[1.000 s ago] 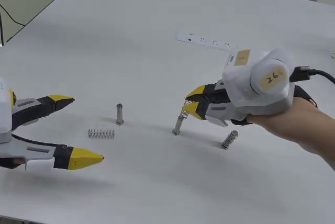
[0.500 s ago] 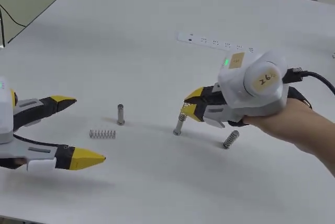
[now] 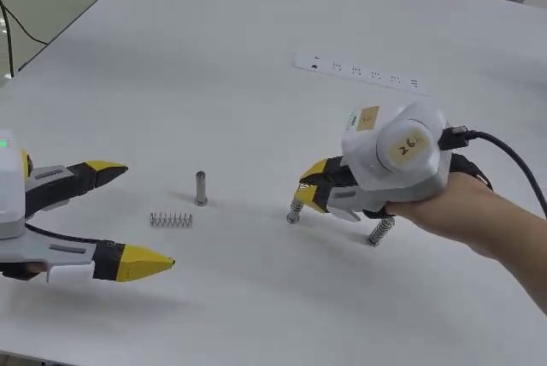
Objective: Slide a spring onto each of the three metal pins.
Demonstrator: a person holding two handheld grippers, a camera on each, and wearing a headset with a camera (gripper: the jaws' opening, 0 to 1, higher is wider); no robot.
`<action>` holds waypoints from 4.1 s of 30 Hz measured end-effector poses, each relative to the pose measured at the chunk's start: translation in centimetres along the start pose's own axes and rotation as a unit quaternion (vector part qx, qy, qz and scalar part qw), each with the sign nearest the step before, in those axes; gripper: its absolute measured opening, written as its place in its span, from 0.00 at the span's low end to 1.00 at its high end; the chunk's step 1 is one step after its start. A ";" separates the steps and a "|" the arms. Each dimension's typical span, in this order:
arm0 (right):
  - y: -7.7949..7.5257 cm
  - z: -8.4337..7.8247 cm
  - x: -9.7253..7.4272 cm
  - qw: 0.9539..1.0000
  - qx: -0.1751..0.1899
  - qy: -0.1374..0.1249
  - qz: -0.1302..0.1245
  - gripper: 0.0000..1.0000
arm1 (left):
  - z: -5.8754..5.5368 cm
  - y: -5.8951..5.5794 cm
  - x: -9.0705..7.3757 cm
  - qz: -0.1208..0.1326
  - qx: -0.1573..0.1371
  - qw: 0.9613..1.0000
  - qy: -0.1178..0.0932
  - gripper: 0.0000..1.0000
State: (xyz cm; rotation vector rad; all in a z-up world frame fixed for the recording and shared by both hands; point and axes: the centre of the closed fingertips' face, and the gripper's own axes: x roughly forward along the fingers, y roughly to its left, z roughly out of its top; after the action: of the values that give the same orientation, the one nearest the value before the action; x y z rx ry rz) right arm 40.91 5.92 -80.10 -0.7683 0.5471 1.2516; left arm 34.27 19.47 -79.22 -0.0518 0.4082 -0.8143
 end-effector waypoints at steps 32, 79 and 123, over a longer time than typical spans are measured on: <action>0.5 -0.9 1.4 1.000 0.017 0.013 0.007 0.15 | 0.1 -0.2 -0.2 -0.003 -0.001 1.000 -0.001 0.96; 3.9 -1.1 -1.9 0.994 0.089 -0.056 0.008 0.14 | 1.0 0.2 0.1 -0.004 -0.002 1.000 -0.008 0.96; 7.8 7.8 4.8 0.992 -0.081 -0.049 0.088 0.14 | 0.7 0.1 -1.6 0.000 0.004 1.000 -0.008 0.95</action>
State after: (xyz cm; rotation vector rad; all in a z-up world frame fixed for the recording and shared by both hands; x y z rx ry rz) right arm 34.18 15.86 -80.33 -0.8021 0.4456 1.5037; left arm 33.62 20.57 -78.06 -0.0510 0.3908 -0.8159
